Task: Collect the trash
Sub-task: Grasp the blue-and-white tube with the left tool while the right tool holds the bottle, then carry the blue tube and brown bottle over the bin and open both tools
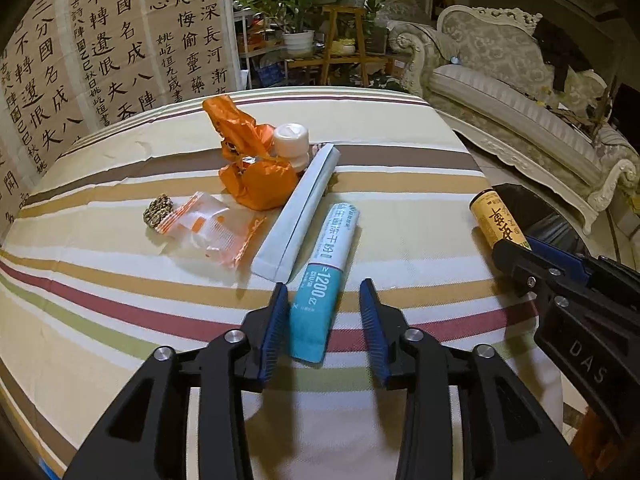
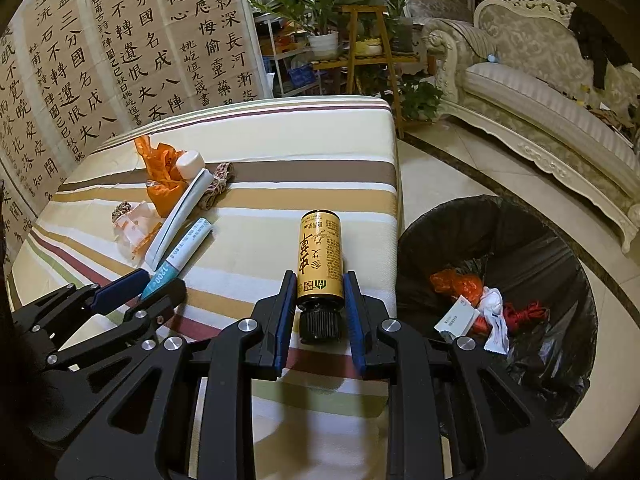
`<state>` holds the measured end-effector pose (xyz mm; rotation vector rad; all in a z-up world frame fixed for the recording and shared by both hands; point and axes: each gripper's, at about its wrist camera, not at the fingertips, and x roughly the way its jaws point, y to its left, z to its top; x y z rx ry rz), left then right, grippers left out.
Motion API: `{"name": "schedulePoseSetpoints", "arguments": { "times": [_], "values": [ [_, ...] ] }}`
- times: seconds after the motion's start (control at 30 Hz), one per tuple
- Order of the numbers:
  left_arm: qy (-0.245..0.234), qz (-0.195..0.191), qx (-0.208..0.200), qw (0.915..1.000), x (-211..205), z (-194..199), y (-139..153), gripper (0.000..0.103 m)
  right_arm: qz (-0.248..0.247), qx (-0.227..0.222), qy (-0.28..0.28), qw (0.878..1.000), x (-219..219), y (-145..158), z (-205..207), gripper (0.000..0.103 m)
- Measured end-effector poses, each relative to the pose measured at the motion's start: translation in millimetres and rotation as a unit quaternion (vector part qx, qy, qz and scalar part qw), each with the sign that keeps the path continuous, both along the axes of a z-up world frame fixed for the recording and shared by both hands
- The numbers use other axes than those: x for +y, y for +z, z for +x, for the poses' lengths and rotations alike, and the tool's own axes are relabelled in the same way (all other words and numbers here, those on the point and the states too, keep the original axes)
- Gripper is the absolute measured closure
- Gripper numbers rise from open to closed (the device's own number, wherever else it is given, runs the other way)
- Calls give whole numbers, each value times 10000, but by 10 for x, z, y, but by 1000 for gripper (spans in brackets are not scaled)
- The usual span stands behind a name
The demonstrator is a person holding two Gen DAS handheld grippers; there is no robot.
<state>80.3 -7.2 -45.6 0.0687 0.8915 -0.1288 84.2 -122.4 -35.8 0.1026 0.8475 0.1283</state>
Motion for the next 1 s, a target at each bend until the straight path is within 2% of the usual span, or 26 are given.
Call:
{"name": "schedulePoseSetpoints", "arguments": {
  "times": [0.03, 0.5, 1.0],
  "values": [
    [-20, -21, -2, 10000, 2, -2, 1, 80, -5, 0, 2, 10000, 6, 1, -1, 80],
    [19, -210, -66, 9998, 76, -164, 39, 83, -36, -66, 16, 10000, 5, 35, -133, 80],
    [-99, -328, -454, 9984, -39, -378, 324, 83, -36, -291, -166, 9994, -129, 191, -408, 80]
  ]
}}
